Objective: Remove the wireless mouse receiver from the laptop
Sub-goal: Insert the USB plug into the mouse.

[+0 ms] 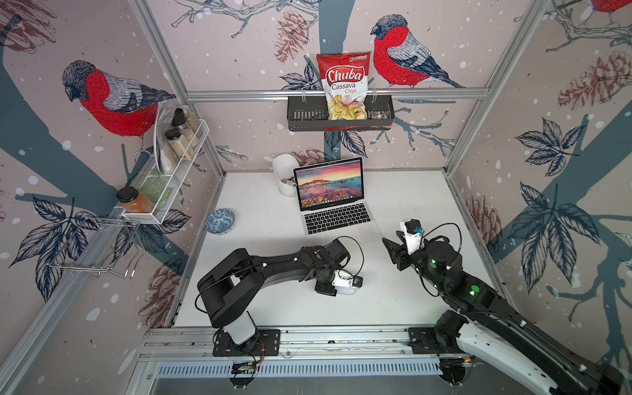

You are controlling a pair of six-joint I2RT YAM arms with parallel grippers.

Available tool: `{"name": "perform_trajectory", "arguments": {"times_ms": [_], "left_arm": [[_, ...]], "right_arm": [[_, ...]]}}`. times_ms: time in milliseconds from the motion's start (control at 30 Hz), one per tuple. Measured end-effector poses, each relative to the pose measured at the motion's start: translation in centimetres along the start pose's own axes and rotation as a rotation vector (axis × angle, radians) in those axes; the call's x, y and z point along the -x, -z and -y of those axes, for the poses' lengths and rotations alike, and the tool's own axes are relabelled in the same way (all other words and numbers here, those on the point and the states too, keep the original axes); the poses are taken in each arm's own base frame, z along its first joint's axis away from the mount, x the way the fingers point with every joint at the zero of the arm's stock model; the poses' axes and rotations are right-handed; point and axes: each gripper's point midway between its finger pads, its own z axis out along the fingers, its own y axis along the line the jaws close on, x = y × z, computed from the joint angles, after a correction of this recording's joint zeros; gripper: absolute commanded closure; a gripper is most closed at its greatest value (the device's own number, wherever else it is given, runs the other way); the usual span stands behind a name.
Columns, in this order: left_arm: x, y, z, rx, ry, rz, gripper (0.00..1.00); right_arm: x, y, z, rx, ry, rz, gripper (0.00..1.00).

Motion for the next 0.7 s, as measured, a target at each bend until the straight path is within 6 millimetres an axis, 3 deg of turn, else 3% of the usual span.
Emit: {"name": "perform_trajectory", "arguments": {"times_ms": [100, 167, 200, 233, 633, 667, 700], "left_arm": [[0.2, -0.2, -0.3, 0.006, 0.023, -0.002, 0.47], [0.1, -0.4, -0.4, 0.010, 0.035, -0.006, 0.48], [0.0, -0.5, -0.4, 0.011, 0.043, -0.009, 0.49], [0.1, -0.6, -0.5, 0.015, 0.050, -0.007, 0.49], [1.1, -0.9, -3.3, 0.137, 0.133, 0.036, 0.50], [1.1, -0.9, -3.4, 0.143, 0.138, 0.036, 0.50], [1.2, -0.9, -3.7, 0.151, 0.141, 0.038, 0.50]], "right_arm": [[-1.3, -0.4, 0.1, -0.004, -0.037, -0.024, 0.60], [-1.9, -0.5, 0.3, -0.011, -0.078, -0.027, 0.78], [-2.3, -0.5, 0.5, -0.015, -0.104, -0.031, 0.96], [-2.8, -0.6, 0.6, -0.019, -0.129, -0.035, 1.00], [-10.5, -2.2, -0.4, 0.074, -0.456, -0.250, 1.00], [-10.7, -2.2, -0.5, 0.088, -0.471, -0.257, 0.98], [-10.8, -2.1, -0.4, 0.095, -0.495, -0.258, 0.88]]}}
